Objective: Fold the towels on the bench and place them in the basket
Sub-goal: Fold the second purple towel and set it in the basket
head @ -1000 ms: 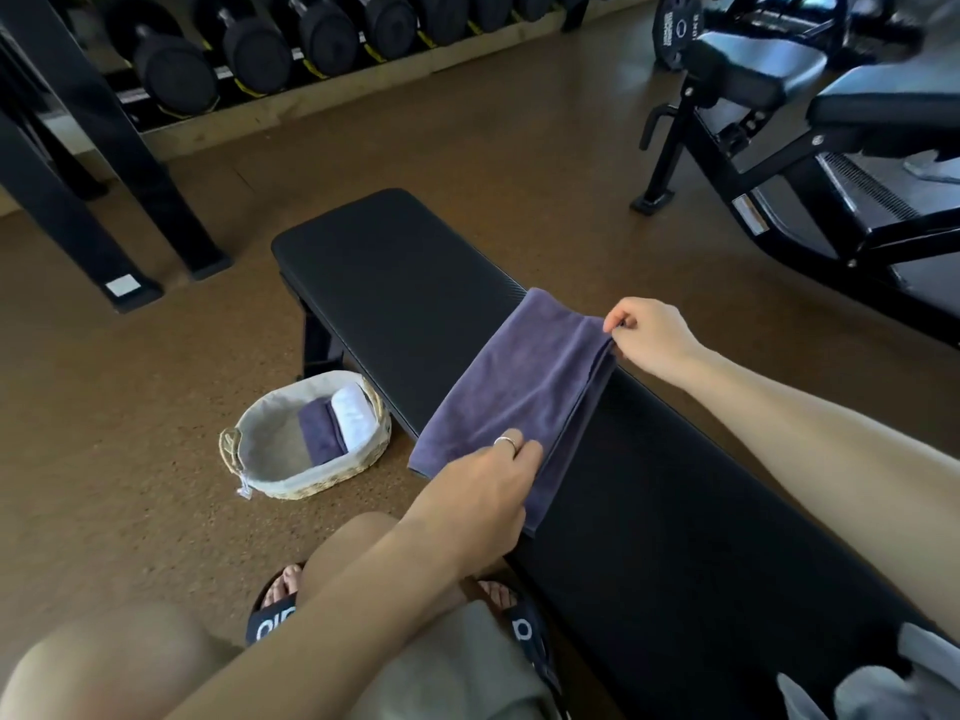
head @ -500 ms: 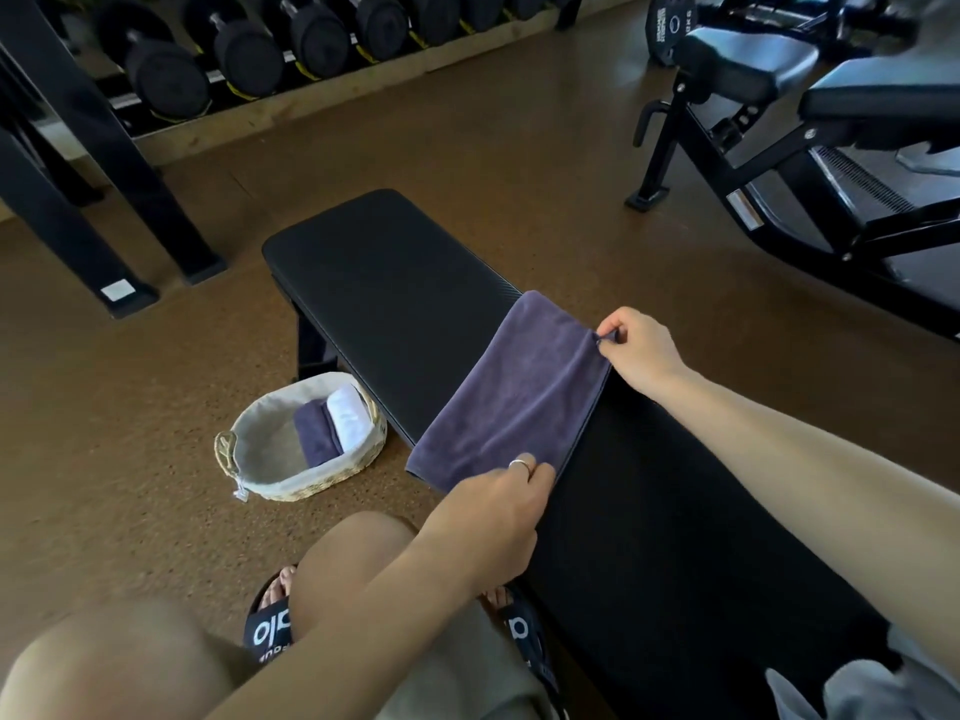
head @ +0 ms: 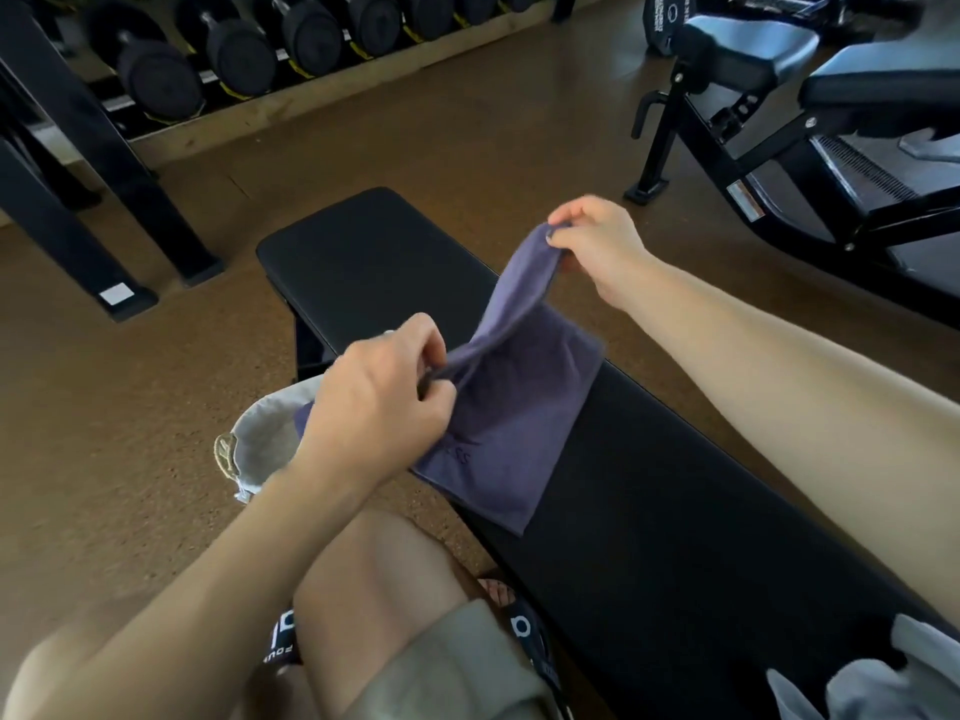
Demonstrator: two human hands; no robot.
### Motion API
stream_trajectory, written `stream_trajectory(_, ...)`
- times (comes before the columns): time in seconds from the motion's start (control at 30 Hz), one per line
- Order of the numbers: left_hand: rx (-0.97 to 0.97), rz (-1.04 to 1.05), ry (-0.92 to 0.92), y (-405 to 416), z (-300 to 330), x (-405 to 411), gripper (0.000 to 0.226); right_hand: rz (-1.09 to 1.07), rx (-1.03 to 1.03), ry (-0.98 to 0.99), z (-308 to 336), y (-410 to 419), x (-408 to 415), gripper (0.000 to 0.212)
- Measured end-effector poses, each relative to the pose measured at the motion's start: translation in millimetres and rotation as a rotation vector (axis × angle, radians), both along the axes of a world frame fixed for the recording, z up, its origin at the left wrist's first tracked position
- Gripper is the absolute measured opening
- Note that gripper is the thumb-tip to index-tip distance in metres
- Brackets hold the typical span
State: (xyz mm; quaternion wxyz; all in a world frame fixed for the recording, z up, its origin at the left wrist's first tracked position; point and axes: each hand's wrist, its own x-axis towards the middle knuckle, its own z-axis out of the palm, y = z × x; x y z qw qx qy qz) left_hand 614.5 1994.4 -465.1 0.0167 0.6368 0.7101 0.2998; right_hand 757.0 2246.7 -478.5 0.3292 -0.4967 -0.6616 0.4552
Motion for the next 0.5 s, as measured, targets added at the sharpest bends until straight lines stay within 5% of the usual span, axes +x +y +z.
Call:
stream_trajectory(0.1, -0.029, -0.068, 0.162, -12, -12, 15, 0.019, -0.039, -0.074, 0.084, -3, 2, -6, 0.018)
stream_trajectory(0.23, -0.224, -0.224, 0.312, -20, -58, 45, 0.027, -0.021, 0.0, -0.294, -49, -3, 28, 0.022)
stream_trajectory(0.5, -0.315, -0.326, 0.201, -27, -88, 67, 0.018, -0.005, 0.051, -0.436, -86, -12, 62, 0.013)
